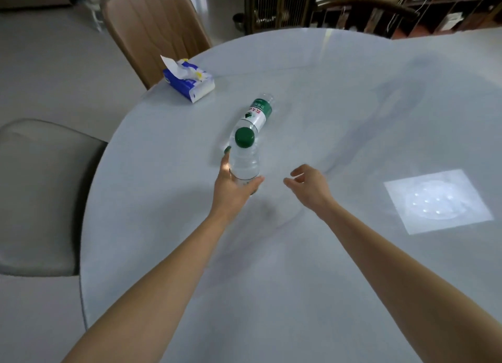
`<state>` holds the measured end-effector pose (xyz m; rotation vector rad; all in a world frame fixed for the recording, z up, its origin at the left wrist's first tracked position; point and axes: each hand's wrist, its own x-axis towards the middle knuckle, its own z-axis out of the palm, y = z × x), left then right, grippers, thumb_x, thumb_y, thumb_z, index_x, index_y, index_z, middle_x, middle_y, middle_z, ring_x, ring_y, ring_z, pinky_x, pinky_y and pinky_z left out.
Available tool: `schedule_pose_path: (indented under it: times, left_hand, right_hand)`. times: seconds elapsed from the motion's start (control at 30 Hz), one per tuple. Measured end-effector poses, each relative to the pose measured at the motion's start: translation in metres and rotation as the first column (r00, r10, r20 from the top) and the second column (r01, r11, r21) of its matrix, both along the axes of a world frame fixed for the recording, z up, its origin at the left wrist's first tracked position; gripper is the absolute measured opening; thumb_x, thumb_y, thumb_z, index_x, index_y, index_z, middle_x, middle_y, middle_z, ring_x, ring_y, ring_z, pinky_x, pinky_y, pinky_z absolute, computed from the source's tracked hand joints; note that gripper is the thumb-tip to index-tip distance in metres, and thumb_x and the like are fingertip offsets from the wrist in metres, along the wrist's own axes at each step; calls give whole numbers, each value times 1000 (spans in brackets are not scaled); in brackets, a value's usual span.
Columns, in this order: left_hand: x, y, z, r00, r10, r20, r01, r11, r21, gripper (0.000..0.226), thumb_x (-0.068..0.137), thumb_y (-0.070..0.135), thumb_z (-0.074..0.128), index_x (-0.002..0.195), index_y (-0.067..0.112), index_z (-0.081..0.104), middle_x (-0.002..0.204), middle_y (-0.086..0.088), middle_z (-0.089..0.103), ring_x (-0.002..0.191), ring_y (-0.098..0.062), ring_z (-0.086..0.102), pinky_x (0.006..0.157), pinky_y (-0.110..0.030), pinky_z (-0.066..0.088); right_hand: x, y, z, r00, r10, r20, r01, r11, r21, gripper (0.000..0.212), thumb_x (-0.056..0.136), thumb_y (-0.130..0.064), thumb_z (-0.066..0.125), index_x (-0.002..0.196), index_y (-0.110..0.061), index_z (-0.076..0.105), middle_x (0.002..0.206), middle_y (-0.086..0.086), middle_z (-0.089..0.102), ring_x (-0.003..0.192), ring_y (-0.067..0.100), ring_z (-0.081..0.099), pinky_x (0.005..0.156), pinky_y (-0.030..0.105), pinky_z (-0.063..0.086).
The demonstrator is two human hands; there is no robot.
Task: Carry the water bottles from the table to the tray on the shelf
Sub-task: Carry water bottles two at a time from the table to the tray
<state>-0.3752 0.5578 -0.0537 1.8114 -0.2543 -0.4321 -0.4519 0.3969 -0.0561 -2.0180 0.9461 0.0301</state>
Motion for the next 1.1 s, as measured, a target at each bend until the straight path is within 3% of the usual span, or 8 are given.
schedule_pose_path:
  times: [0.07, 0.23, 0.37, 0.5, 0.57, 0.73, 0.83, 1.1]
  left_hand:
    - [12, -4, -3, 1000, 4, -11, -4, 1000, 3, 54, 72, 12, 81, 120, 16, 55, 75, 11, 66, 60, 1, 59, 57, -15, 50]
    - [37, 15, -14, 1000, 25, 11, -24, 996, -82, 44, 72, 7, 82, 107, 9, 55, 83, -6, 66, 67, -8, 60, 60, -20, 53]
    - [52, 23, -20, 1000, 25, -11, -25, 995, -95, 42, 72, 9, 83, 105, 13, 56, 79, 2, 64, 67, -8, 59, 60, -20, 51]
    - [56, 27, -27, 1000, -8, -23, 6, 996, -94, 45, 71, 9, 83, 104, 25, 56, 84, -1, 65, 72, -11, 61, 63, -29, 53]
    - [57, 29, -30, 1000, -17, -16, 15, 995, -96, 48, 70, 11, 83, 106, 27, 56, 90, -3, 66, 77, -14, 63, 67, -33, 55]
    - [58, 30, -27, 1000, -29, 10, 30, 996, -79, 51, 70, 13, 83, 110, 27, 55, 90, 2, 66, 77, -12, 64, 67, -29, 56]
    - [56, 30, -26, 1000, -30, 2, 30, 996, -88, 52, 71, 10, 83, 110, 29, 55, 89, 5, 66, 77, -10, 63, 68, -32, 57]
    - [16, 46, -10, 998, -45, -49, 44, 999, -28, 48, 69, 18, 84, 108, 18, 54, 85, 1, 65, 70, -5, 62, 63, -21, 54]
  right_hand:
    - [23, -12, -7, 1000, -3, -3, 3, 1000, -8, 32, 88, -27, 65, 114, -10, 60, 97, 6, 66, 84, 21, 60, 70, 27, 43]
    - [96, -36, -14, 976, 215, -39, -217, 930, -298, 40, 88, -28, 64, 123, -13, 52, 116, 9, 62, 107, 29, 58, 84, 36, 47]
    - [162, -52, -12, 788, 548, -279, -584, 526, -618, 67, 83, -20, 67, 143, -16, 35, 142, 11, 42, 131, 32, 39, 104, 42, 34]
    - [208, -66, -21, 494, 598, -630, -776, -22, -630, 87, 77, -16, 72, 150, -23, 25, 155, 6, 26, 146, 27, 18, 118, 43, 8]
    - [218, -66, -28, 431, 592, -681, -778, -139, -613, 82, 76, -13, 69, 147, -22, 30, 149, 5, 35, 143, 27, 25, 118, 42, 10]
    - [205, -62, -40, 505, 671, -543, -762, 51, -646, 64, 74, -24, 69, 133, -17, 46, 119, 9, 53, 113, 34, 50, 109, 39, 30]
    - [168, -58, -40, 605, 639, -475, -767, 305, -565, 64, 75, -41, 67, 129, -15, 43, 110, 11, 57, 103, 36, 58, 92, 38, 40]
    - [34, -17, -41, 856, 357, -375, -504, 738, -448, 55, 76, -55, 64, 106, -14, 42, 101, 12, 64, 96, 35, 62, 68, 35, 37]
